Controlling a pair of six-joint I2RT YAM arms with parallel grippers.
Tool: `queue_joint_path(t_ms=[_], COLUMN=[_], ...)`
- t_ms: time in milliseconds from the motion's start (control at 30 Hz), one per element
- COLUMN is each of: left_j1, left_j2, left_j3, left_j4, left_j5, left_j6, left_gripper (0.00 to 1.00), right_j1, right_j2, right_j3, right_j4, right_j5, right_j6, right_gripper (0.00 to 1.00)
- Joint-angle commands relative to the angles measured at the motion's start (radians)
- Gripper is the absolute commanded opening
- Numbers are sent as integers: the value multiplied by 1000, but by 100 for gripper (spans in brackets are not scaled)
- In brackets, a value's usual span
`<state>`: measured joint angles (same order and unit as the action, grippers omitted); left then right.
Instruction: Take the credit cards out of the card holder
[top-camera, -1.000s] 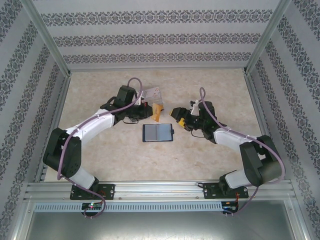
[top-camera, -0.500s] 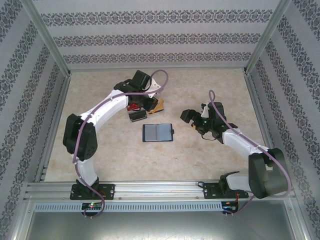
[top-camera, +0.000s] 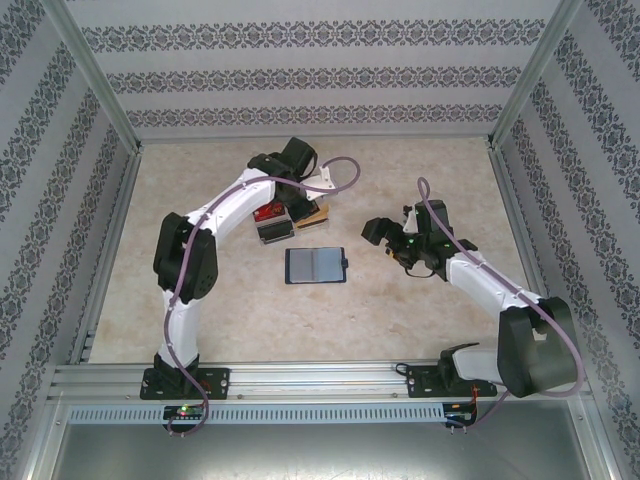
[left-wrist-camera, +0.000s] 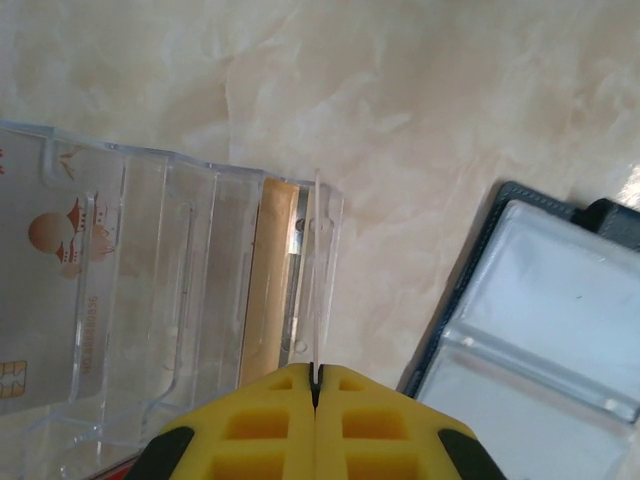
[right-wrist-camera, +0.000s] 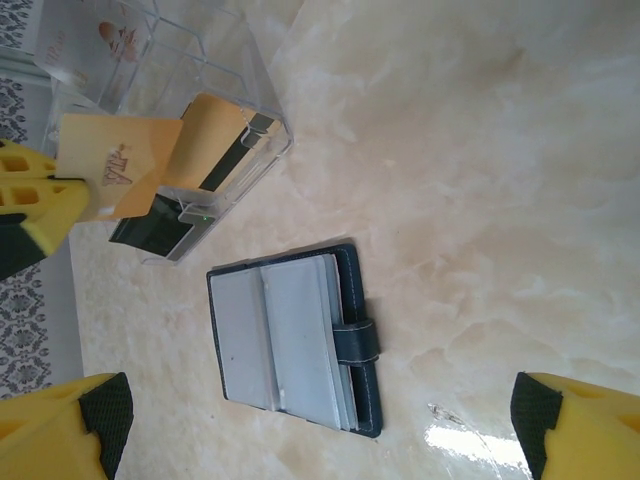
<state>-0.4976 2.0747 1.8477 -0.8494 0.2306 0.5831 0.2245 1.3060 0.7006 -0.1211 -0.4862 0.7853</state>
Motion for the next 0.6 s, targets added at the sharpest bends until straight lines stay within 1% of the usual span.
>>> queue_joint_path(t_ms=[0, 100, 367, 533, 567], left_j1=[-6, 3, 17, 22, 22], left_j2=[34, 62, 112, 125, 125], left_j3=[49, 90, 126, 121, 118], left_j4=[-73, -91, -93, -86, -80], left_j5=[-32, -31, -32, -55, -59], left_j6=[85, 98, 122, 129, 129], left_gripper=[0, 0, 0, 0, 1], right_j1=[-6, -3, 1, 1, 3], right_j2=[19, 17, -8, -6, -4], right_j3=[31, 37, 37, 45, 46], right_j4=[-6, -13, -32, -37, -38], right_j5=[4, 2, 11, 13, 12], right_j6=[6, 14, 21, 25, 28], right_gripper=[98, 98, 98, 98, 98])
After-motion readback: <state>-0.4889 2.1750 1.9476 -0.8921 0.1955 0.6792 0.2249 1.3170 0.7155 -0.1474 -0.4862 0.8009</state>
